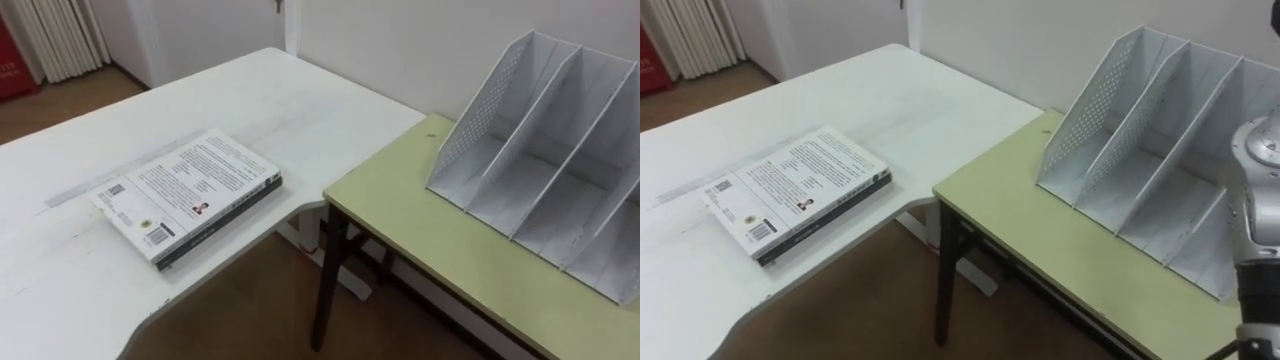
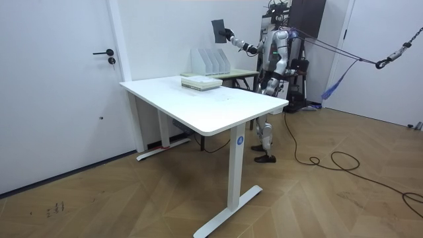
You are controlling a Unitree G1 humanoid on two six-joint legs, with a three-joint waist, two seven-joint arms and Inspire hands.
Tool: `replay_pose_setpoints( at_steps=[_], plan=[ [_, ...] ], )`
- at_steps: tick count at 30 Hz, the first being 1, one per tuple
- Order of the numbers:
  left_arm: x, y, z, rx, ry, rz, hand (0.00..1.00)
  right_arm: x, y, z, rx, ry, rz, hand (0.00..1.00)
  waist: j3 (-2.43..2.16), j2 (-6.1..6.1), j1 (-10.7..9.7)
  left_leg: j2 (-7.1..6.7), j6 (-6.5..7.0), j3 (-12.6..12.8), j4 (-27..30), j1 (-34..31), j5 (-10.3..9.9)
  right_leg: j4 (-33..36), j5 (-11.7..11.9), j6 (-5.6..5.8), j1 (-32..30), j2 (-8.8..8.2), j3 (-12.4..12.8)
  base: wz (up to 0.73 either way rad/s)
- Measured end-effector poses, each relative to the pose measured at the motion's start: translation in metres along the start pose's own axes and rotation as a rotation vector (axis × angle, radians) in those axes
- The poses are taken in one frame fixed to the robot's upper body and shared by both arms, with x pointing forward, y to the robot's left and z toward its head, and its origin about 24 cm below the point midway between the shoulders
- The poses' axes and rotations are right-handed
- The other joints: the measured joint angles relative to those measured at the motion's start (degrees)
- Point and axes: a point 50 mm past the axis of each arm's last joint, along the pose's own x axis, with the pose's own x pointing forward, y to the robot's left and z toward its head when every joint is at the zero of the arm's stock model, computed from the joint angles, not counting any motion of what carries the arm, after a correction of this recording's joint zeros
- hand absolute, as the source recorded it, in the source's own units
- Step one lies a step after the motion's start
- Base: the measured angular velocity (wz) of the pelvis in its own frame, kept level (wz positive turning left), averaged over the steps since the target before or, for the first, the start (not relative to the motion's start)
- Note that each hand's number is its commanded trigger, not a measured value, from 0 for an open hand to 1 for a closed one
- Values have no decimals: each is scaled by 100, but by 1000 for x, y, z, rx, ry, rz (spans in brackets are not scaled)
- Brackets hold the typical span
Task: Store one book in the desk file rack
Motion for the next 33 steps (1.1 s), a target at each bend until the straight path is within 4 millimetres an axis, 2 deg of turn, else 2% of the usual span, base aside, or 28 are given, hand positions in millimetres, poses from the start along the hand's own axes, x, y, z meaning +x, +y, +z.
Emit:
replay_pose_setpoints(
  at_steps=[9,13,24,30,33],
  plan=[
    [-1,3,1,6,3,-3,0,1,-1,-13,-51,36,14,100,0,-38,-12,3,0,3,2,13,0,-88,1,1,5,-1,-3,0],
    [-2,6,1,9,7,6,0,-2,3,-27,-111,73,48,100,-5,-79,-24,5,-1,-48,-7,17,0,-86,5,-1,75,6,-39,3],
    [-2,6,2,8,16,0,0,-7,6,-52,-195,156,146,100,-5,-78,3,-8,-1,-111,-41,29,0,-91,4,-1,98,-8,-102,2],
    [-2,6,2,8,17,1,0,-9,10,-54,-204,166,201,100,1,-70,17,-10,-1,-128,-43,72,1,-89,5,0,134,-8,-105,0],
    [-2,6,2,7,17,1,0,-10,11,-54,-205,167,216,100,24,-69,17,-14,-1,-131,-49,110,1,-102,4,2,177,-10,-105,0]
  ],
)
